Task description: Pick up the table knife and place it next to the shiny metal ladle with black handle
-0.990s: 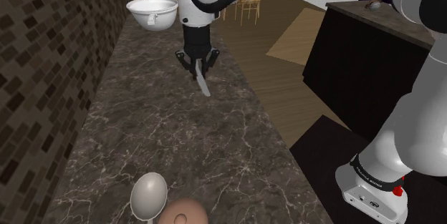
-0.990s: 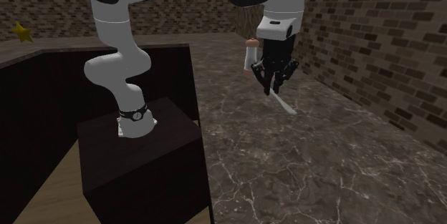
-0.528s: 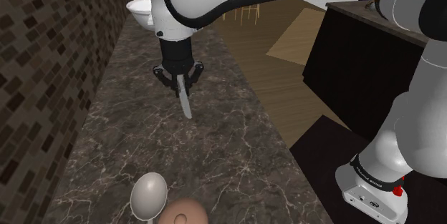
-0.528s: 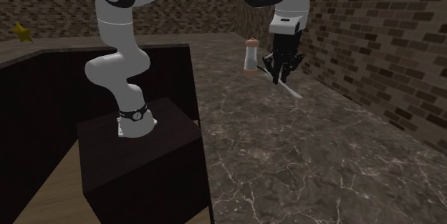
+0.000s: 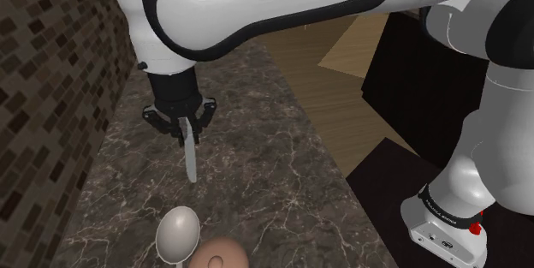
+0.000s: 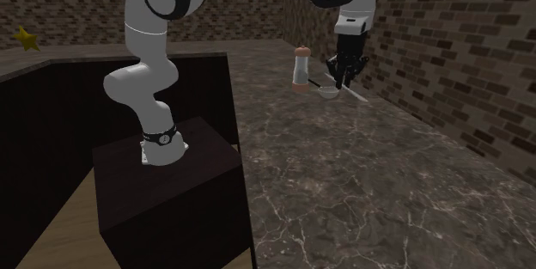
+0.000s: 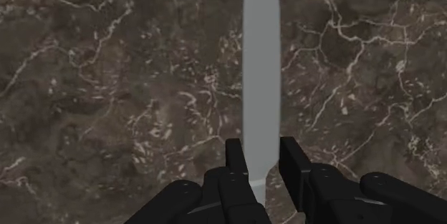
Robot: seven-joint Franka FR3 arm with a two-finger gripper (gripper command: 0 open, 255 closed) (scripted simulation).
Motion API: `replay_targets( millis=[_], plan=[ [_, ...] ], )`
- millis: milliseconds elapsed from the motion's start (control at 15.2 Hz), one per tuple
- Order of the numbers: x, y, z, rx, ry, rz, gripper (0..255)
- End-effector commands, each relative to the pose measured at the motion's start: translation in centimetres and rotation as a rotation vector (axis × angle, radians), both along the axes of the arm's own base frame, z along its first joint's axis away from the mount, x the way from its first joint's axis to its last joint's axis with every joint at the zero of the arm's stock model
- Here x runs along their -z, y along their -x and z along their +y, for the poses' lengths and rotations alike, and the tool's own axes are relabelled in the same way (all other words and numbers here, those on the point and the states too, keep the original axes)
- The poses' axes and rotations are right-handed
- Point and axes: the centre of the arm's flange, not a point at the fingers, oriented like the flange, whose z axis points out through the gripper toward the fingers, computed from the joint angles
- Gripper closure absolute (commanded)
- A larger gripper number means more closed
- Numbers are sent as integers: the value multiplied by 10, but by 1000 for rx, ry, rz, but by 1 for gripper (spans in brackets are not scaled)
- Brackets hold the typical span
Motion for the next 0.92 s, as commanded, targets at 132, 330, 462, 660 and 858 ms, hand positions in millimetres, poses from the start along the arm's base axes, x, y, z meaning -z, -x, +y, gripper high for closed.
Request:
replay_targets(
  millis=[132, 330, 462, 660, 858],
  plan=[
    [-2, 20, 48, 2, 0, 0, 255],
    [4, 32, 76, 2, 0, 0, 255],
    [14, 32, 76, 2, 0, 0, 255],
    [30, 32, 76, 2, 0, 0, 255],
    [46, 32, 76, 2, 0, 0, 255]
  ],
)
